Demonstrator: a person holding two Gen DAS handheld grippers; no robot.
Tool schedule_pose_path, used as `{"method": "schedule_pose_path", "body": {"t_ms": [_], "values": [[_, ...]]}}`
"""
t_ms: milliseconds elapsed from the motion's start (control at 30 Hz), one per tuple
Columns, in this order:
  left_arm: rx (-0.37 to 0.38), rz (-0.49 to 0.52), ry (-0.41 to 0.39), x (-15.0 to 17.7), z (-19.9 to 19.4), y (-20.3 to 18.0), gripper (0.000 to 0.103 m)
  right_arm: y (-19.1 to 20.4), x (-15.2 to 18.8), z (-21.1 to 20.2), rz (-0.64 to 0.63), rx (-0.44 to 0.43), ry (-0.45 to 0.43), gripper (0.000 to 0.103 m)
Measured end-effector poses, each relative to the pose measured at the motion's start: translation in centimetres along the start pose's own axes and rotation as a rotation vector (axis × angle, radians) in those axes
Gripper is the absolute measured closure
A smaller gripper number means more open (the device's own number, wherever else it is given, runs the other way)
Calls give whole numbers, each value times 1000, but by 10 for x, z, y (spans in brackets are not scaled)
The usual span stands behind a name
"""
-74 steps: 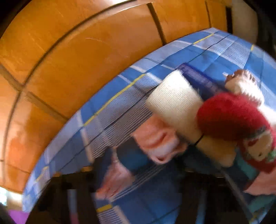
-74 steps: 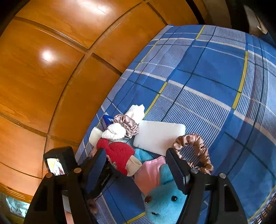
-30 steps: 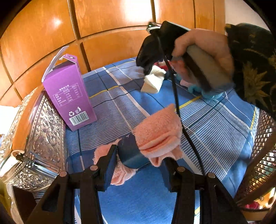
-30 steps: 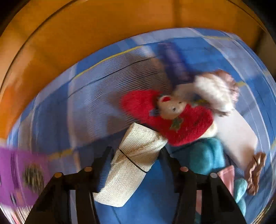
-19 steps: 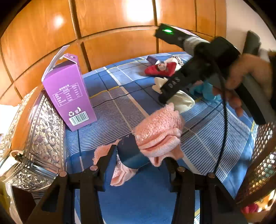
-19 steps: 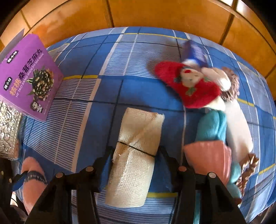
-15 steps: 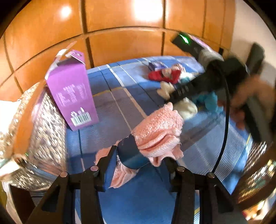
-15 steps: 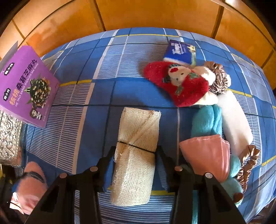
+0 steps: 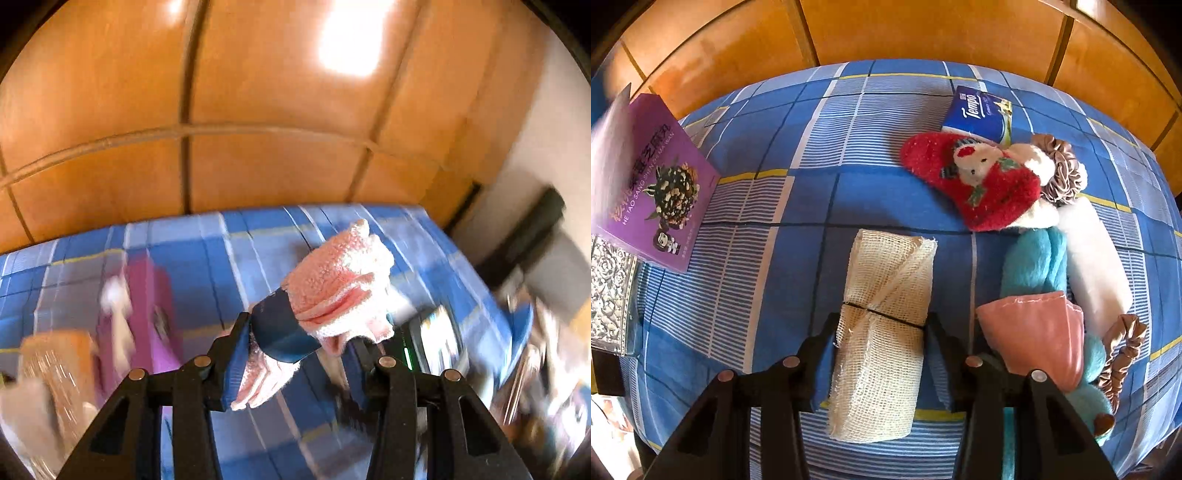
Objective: Organize soft objects
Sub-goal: 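Carry the pink towel roll into the gold tray and open the left gripper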
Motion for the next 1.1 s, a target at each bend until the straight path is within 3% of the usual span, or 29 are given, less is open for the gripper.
{"method": "schedule_pose_path", "body": {"t_ms": [167,233,333,433,567,833,1100], "values": [[-104,-113,-118,-74,-24,55,56,6,0,1,-43,25,-12,57],[-145,-156,-174,-86,-47,87,56,8,0,1,-56,35,-16,56],[-203,-233,-234,-80,-86,144,56,13,0,1,-83,57,-22,55],[-275,-298,-275,-54,-122,193,57,18,2,0,-98,71,-27,55],[-276,-378,-296,-9,-157,237,57,25,3,-1,-109,85,-31,55],[-320,-461,-329,69,-199,285,57,26,5,-3,-114,94,-35,56],[-419,-620,-277,168,-230,329,57,26,5,-4,-128,102,-38,56]]}}
Point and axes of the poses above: each gripper's, at about its wrist camera, not at the fingertips, and z roughly the way its jaws point, y to its left, x to its underside, the point moved 8 cm from there along z, roughly the way its jaws point, and after that the axes turned 12 degrees about -z, right-handed, at the moved point
